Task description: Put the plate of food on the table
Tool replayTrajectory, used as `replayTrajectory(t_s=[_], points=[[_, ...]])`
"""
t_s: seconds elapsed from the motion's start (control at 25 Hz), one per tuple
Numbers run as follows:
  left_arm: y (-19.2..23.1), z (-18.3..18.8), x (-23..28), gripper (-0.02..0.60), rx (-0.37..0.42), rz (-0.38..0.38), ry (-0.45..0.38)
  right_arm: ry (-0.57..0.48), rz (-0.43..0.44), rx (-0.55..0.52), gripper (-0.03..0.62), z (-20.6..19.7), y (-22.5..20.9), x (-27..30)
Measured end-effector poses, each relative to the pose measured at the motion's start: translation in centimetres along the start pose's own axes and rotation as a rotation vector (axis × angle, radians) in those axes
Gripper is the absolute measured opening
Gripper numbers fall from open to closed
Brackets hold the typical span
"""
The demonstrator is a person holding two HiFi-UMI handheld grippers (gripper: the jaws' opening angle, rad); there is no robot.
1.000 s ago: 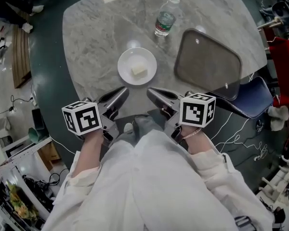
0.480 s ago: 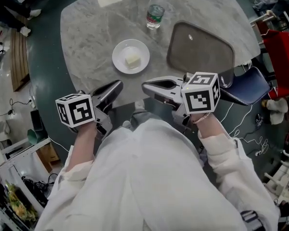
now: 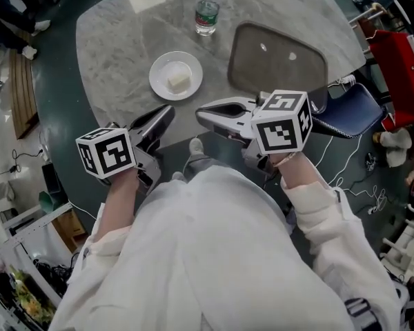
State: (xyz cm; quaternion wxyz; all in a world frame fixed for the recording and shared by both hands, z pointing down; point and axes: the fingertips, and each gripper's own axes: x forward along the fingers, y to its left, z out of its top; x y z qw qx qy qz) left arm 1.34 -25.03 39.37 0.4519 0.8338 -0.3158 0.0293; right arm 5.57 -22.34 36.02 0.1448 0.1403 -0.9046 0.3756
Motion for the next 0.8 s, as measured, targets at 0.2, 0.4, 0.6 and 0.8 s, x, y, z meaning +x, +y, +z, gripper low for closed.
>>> replayTrajectory(t_s=[0.2, 0.4, 0.6, 0.8], points=[[-0.3, 0.2, -0.8, 0.032, 0.011, -0.008, -0.010, -0.009, -0.012, 0.013, 0.002, -0.6, 0.3, 0.5], [-0.1, -0.7, -1.9, 0.032, 0.011, -0.015, 0.004, -0.002, -0.031, -0.008, 0.002, -1.2, 1.4, 1.2], [-0.2, -1.1, -3.0, 0.032, 0.015, -0.024, 0.004, 0.000, -0.043, 0.002, 0.002, -2.0, 2.0, 1.9], [0.0, -1.5, -3.5, 0.031, 0.009, -0.037, 0.012, 0.012, -0.053, 0.009, 0.002, -2.6, 2.3, 2.8]])
